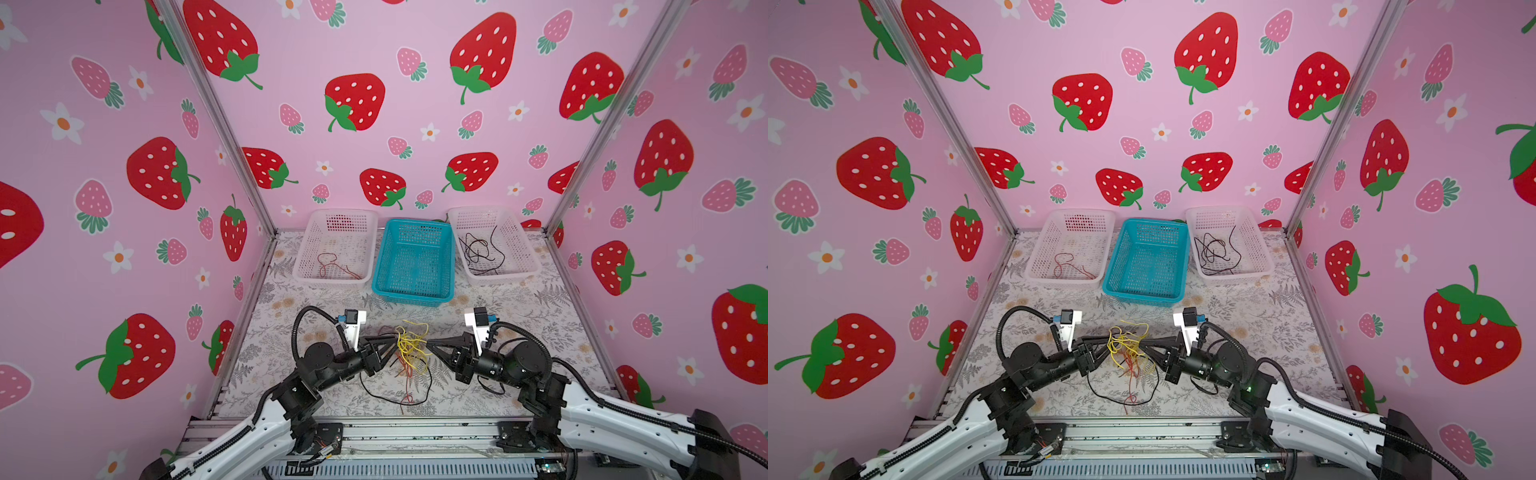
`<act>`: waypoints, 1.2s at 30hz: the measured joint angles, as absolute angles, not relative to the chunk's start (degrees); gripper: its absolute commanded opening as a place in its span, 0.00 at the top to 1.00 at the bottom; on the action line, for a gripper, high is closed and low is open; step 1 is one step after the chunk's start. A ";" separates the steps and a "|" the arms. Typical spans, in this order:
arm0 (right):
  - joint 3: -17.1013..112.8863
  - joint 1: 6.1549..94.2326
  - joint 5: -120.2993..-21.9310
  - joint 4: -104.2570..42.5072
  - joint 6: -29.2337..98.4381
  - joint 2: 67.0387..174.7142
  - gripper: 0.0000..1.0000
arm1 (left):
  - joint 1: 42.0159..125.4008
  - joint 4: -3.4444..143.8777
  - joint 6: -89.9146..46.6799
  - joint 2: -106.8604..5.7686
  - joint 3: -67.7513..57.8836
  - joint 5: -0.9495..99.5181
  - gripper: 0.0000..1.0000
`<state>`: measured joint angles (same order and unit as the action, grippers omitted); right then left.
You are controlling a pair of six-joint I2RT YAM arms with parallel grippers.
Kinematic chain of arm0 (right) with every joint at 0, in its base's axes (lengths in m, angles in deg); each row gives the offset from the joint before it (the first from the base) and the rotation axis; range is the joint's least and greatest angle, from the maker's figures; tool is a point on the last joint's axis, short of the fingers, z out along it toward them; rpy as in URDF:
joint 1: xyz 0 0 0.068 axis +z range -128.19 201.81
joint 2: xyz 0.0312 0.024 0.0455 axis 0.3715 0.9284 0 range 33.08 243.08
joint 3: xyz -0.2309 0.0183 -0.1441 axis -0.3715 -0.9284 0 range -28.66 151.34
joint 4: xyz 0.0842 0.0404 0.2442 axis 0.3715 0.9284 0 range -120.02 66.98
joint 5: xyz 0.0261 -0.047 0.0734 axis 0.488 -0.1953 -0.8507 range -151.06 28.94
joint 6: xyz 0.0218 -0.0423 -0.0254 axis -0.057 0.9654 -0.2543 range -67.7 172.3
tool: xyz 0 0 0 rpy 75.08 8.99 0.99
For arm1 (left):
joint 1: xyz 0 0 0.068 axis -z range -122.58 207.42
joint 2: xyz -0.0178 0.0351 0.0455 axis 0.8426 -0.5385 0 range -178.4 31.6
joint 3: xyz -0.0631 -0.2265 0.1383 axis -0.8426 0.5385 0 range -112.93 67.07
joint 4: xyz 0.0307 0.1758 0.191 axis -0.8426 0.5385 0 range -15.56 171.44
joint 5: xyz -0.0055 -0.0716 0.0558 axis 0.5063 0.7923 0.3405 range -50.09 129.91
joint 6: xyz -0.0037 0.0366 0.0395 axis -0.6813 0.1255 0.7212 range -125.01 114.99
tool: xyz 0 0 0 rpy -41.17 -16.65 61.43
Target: Untangle the cables
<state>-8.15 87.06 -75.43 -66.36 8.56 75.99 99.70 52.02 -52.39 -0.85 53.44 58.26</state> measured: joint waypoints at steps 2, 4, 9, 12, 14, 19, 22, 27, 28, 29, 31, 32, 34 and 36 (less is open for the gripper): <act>-8.15 87.06 -75.24 -65.23 8.86 74.29 1.00 | 99.70 53.99 -51.95 1.31 53.46 57.61 0.66; -8.15 87.06 -75.21 -64.11 9.28 73.04 1.00 | 99.70 55.85 -51.73 4.00 53.55 56.78 0.66; -8.15 87.06 -75.02 -62.25 10.04 71.31 1.00 | 99.70 57.95 -52.80 10.91 54.95 54.70 0.39; -8.43 87.06 -75.08 -62.65 9.98 71.29 1.00 | 99.70 57.99 -54.18 12.57 56.52 54.13 0.26; -9.20 87.06 -75.52 -63.91 9.95 71.31 1.00 | 99.68 57.99 -55.31 12.81 57.94 53.85 0.19; -10.38 86.91 -78.14 -66.43 10.09 72.52 1.00 | 99.70 57.97 -57.39 12.81 59.93 53.21 0.10; -10.77 86.54 -80.46 -68.09 10.24 73.28 1.00 | 99.70 57.33 -58.27 12.81 59.97 52.49 0.08; -11.49 86.12 -83.67 -69.40 11.13 73.89 1.00 | 99.70 56.24 -60.25 12.07 59.71 52.30 0.09; -11.51 86.08 -83.87 -69.40 11.37 74.02 1.00 | 99.70 56.24 -60.93 11.63 59.51 52.30 0.09; -11.60 85.95 -84.13 -69.44 11.57 74.16 1.00 | 99.70 56.28 -61.65 11.24 59.25 52.27 0.10; -11.93 85.64 -84.26 -69.49 11.81 74.26 1.00 | 99.70 56.72 -63.25 10.67 58.53 52.05 0.13; -12.19 85.38 -84.29 -69.49 11.88 74.26 1.00 | 99.70 57.09 -63.97 10.52 57.99 51.86 0.13; -12.58 84.97 -84.29 -69.42 11.92 74.29 1.00 | 99.70 58.19 -65.54 10.56 56.87 51.25 0.13; -12.74 84.53 -84.31 -69.36 11.94 74.40 1.00 | 99.70 58.62 -67.10 10.69 56.06 50.37 0.14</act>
